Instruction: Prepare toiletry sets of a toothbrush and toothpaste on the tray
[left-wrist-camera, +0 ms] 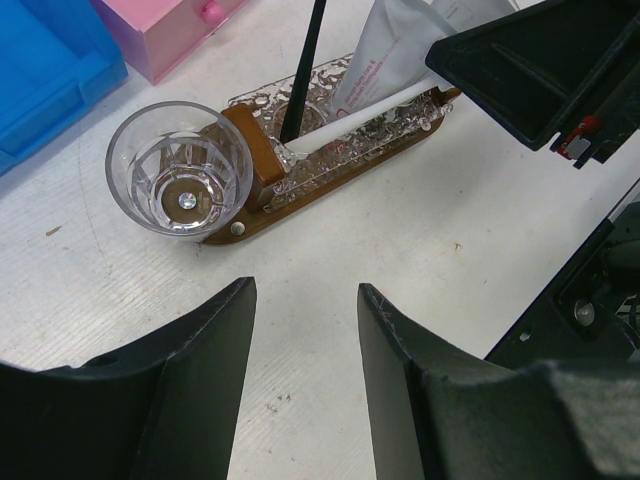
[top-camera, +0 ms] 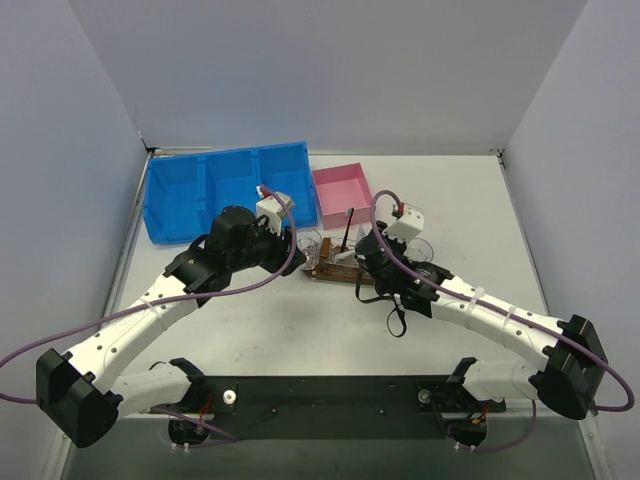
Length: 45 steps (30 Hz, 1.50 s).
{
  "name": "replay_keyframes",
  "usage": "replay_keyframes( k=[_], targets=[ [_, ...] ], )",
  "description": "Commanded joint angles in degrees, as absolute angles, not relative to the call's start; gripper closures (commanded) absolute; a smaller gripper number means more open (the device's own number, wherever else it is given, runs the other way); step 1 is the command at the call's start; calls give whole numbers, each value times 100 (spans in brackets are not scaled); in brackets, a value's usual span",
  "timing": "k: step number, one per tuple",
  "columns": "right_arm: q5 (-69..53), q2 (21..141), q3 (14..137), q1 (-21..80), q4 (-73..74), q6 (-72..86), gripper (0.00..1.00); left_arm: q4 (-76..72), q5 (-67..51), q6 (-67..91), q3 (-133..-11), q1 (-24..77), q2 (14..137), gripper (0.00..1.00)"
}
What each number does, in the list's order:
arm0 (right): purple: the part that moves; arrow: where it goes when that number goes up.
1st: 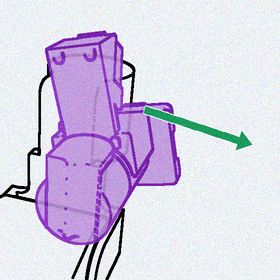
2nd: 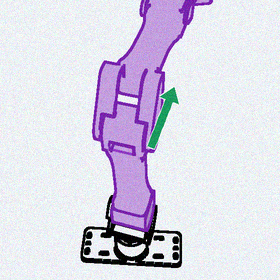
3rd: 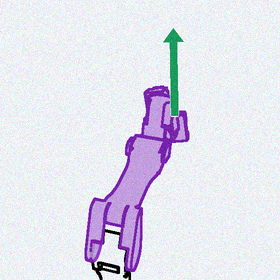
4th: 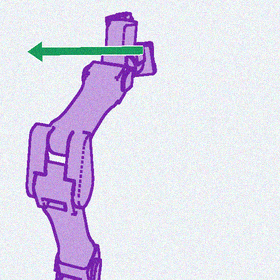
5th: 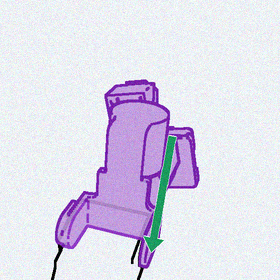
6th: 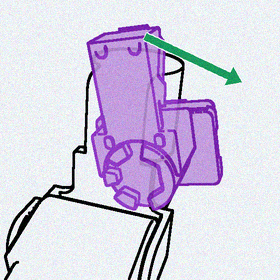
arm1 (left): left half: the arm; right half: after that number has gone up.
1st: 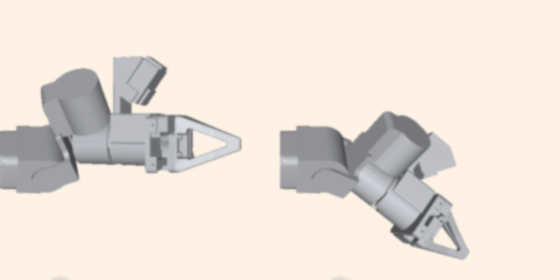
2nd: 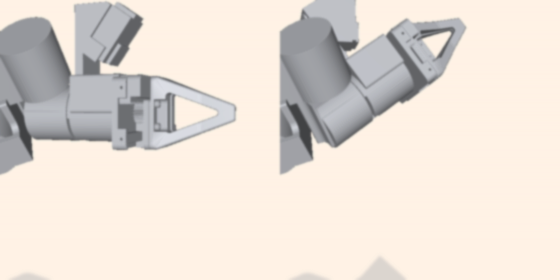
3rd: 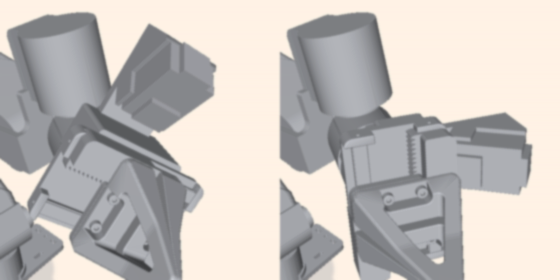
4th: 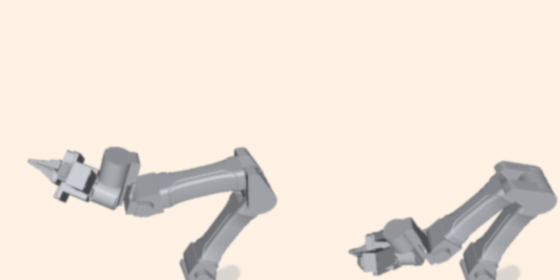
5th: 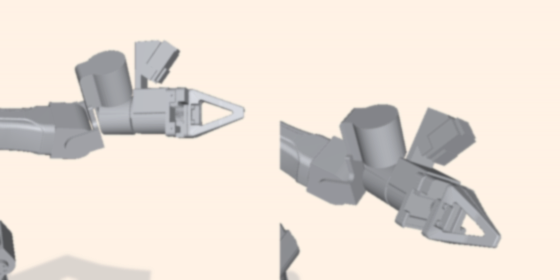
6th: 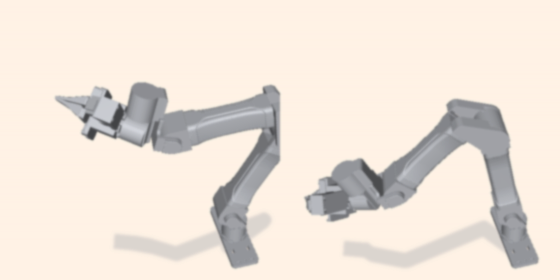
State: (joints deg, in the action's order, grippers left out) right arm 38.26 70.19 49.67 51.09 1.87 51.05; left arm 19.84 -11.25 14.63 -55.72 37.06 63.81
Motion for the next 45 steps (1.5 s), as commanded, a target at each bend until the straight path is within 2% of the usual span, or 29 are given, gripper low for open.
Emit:
replay_keyframes(
  k=[1,13,15,17,20,45],
  targets=[
    [3894,7102,5142,5142,685,5335,88,1696,-1187,1512,-5581,3691,6346,45],
    [3876,7084,5229,5124,870,5379,76,1696,-1169,1521,-5572,3691,6337,45],
    [3841,7110,5264,5115,879,5353,73,1705,-1160,1521,-5572,3691,6337,45],
    [3823,7128,5317,5115,931,5361,62,1696,-1160,1529,-5572,3691,6328,45],
    [3771,7163,5396,5115,984,5318,58,1696,-1160,1529,-5572,3691,6337,45],
    [3753,6987,5643,5089,1248,5107,41,1696,-1160,1512,-5564,3691,6337,44]
  ],
)
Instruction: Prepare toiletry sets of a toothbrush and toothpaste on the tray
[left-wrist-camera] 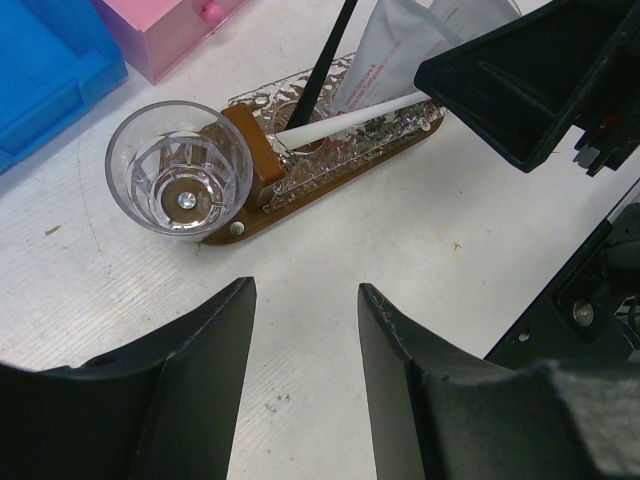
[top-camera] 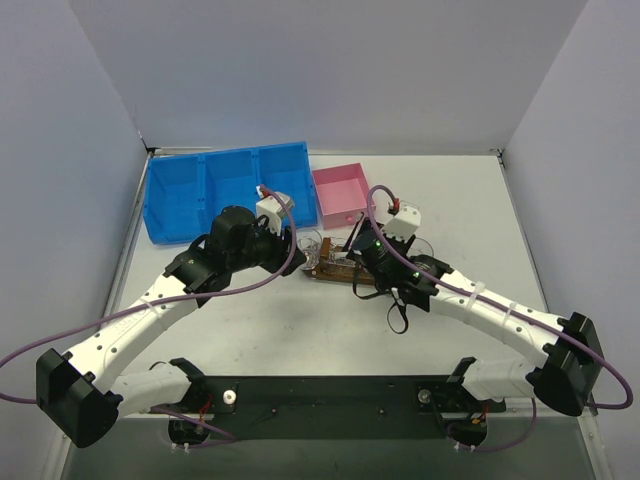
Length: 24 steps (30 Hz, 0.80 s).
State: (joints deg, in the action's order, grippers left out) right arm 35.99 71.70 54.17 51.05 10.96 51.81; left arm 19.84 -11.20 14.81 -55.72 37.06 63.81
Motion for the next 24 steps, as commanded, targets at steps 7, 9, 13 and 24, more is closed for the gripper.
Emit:
replay_keyframes(
  k=[7,9,13,24],
  targets=[
    [3989,6908,5757,5089,1581,5177,39,1696,-1151,1512,-5555,3683,6319,44],
    [4086,6847,5792,5089,1722,5186,39,1696,-1151,1503,-5564,3683,6319,44],
    [4350,6706,5862,5071,2012,5221,39,1714,-1116,1503,-5572,3683,6293,44],
    [3656,6091,5810,3815,2171,4352,39,1881,-730,1898,-5502,3226,6082,44]
  ],
)
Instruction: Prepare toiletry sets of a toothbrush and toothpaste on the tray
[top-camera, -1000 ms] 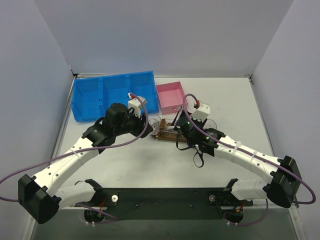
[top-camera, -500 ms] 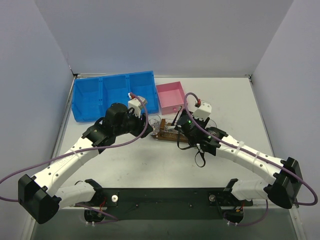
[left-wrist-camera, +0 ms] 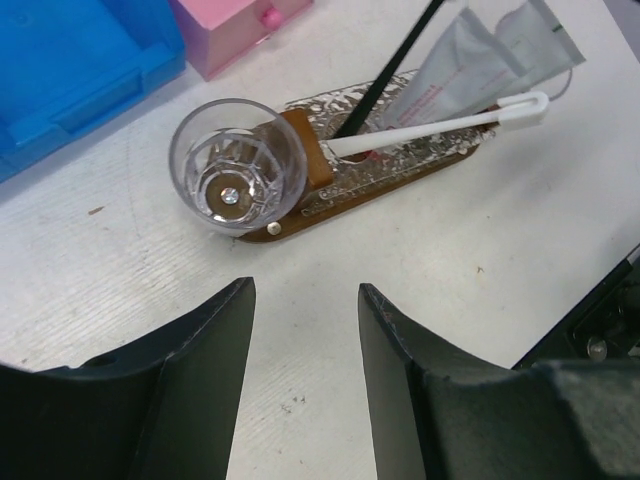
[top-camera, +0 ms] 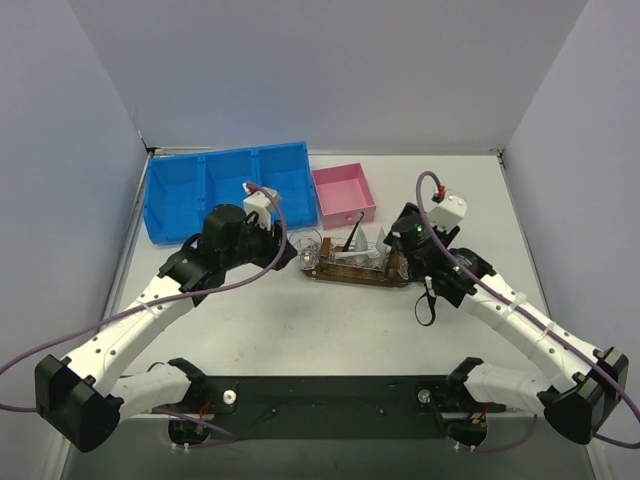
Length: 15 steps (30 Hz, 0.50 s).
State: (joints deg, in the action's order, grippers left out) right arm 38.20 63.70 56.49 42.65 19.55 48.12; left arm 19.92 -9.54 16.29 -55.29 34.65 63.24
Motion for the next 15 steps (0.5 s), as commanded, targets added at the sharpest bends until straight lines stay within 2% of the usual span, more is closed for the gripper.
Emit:
replay_keyframes(
  k=[1,8,15],
  targets=[
    [3630,6021,5810,3606,2180,4237,39,1890,-703,1951,-5485,3095,6065,44],
    [3349,5643,5854,2665,2232,3472,39,2232,-247,2513,-5572,2305,5836,39],
    [3621,5177,5924,2487,2338,2831,39,2347,-44,2654,-5660,1960,5546,34]
  ],
)
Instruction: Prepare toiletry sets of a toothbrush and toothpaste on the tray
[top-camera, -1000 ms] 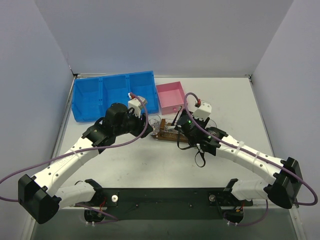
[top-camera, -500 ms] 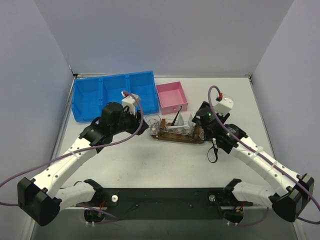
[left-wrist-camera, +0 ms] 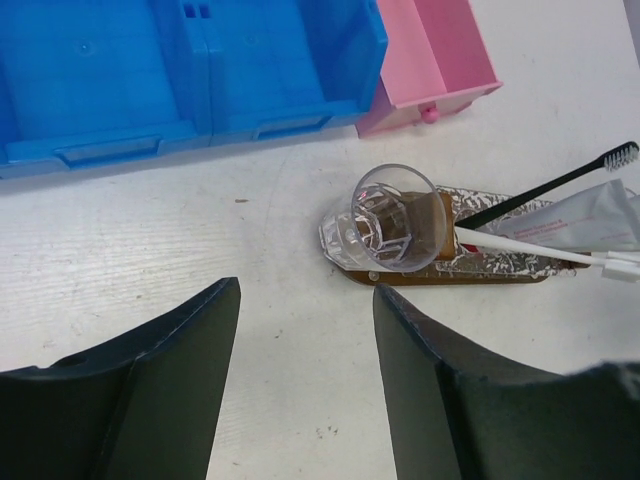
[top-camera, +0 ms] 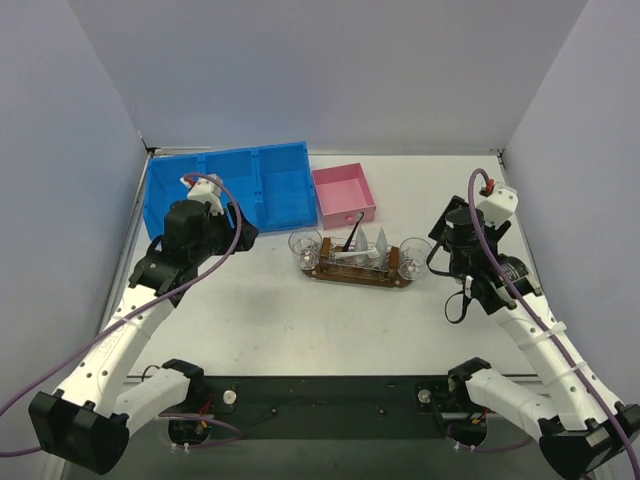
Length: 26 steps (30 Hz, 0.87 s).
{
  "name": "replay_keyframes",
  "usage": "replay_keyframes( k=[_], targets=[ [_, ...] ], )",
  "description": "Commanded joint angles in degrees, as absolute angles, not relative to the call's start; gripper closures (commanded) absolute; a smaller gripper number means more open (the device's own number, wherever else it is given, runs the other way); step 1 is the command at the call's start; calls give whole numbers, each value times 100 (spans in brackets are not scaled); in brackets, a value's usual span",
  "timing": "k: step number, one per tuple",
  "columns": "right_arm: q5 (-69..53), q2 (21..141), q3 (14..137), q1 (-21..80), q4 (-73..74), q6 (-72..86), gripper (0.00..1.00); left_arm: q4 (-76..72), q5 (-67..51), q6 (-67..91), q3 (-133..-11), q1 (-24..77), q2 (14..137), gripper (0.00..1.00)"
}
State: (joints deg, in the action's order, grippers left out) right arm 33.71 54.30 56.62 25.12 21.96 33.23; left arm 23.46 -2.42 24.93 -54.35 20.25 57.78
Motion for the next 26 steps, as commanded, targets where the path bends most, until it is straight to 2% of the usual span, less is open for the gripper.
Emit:
replay_keyframes(
  k=[1,5,26],
  targets=[
    [3691,5038,5924,2487,2355,2778,39,2268,-44,2672,-5634,1960,5485,29],
    [3849,4747,5801,2487,2382,2716,39,2153,97,2725,-5634,1960,5405,20],
    [4219,4553,5660,2487,2373,2505,39,2241,334,2663,-5906,1969,5396,16]
  ],
)
